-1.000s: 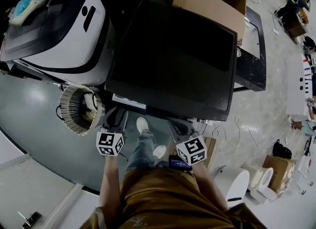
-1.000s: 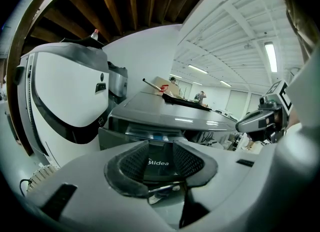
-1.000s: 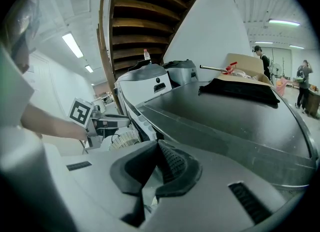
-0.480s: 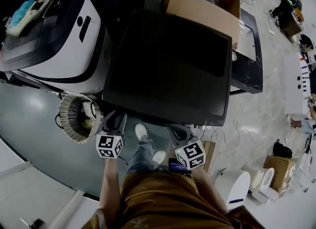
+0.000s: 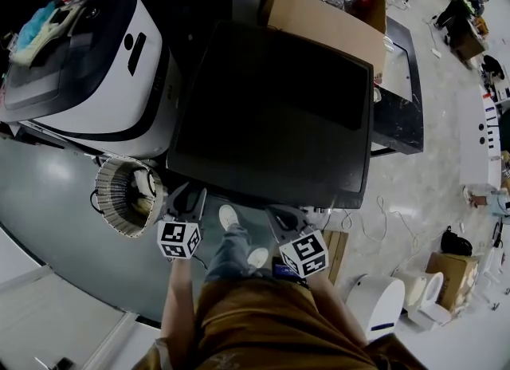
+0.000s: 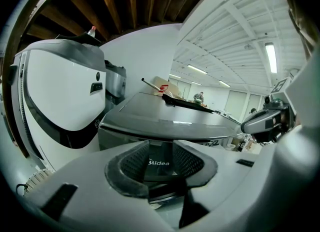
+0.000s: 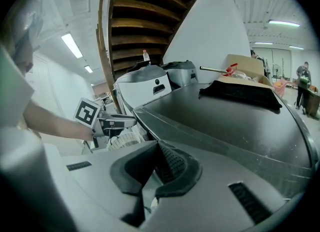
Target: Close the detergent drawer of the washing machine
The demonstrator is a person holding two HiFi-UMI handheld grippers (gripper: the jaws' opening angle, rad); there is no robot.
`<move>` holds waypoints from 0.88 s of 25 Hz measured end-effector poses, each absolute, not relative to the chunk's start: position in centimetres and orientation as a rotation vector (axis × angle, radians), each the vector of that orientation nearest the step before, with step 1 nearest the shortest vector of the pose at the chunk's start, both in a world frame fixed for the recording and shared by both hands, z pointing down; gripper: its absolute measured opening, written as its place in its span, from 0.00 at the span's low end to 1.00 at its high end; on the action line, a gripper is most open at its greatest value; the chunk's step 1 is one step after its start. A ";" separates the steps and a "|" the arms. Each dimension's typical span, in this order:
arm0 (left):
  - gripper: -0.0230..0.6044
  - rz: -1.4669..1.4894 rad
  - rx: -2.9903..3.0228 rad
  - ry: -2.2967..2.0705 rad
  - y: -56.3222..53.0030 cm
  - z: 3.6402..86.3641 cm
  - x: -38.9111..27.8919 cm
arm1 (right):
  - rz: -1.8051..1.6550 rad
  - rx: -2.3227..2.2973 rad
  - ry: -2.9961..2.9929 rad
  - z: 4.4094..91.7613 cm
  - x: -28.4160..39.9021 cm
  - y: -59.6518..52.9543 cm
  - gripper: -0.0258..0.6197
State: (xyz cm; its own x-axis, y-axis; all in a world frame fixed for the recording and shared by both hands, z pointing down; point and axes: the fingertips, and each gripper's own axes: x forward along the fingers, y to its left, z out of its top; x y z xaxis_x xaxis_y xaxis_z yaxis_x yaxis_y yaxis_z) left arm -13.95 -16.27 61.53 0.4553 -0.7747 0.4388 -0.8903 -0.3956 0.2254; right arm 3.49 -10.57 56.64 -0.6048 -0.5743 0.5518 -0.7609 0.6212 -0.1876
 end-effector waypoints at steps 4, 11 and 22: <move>0.30 0.359 2.283 -1.398 -16.2 61.6 -13.9 | 0.560 1.059 -2.404 56.6 3.1 -11.0 0.06; 0.30 0.340 2.263 -1.397 -16.1 61.4 -13.9 | 0.481 1.091 -2.436 54.9 2.3 -12.3 0.06; 0.20 0.137 2.235 -1.657 -13.0 52.8 -14.5 | 0.288 1.052 -2.577 49.9 1.9 -10.7 0.06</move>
State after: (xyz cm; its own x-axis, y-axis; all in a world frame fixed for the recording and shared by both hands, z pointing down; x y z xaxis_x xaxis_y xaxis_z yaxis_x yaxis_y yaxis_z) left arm -14.47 -13.04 52.81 0.3101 -0.9073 0.2839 -0.9417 -0.2521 0.2228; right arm 1.91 -10.72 49.90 -0.6670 -0.6378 0.3852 -0.7070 0.7049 -0.0571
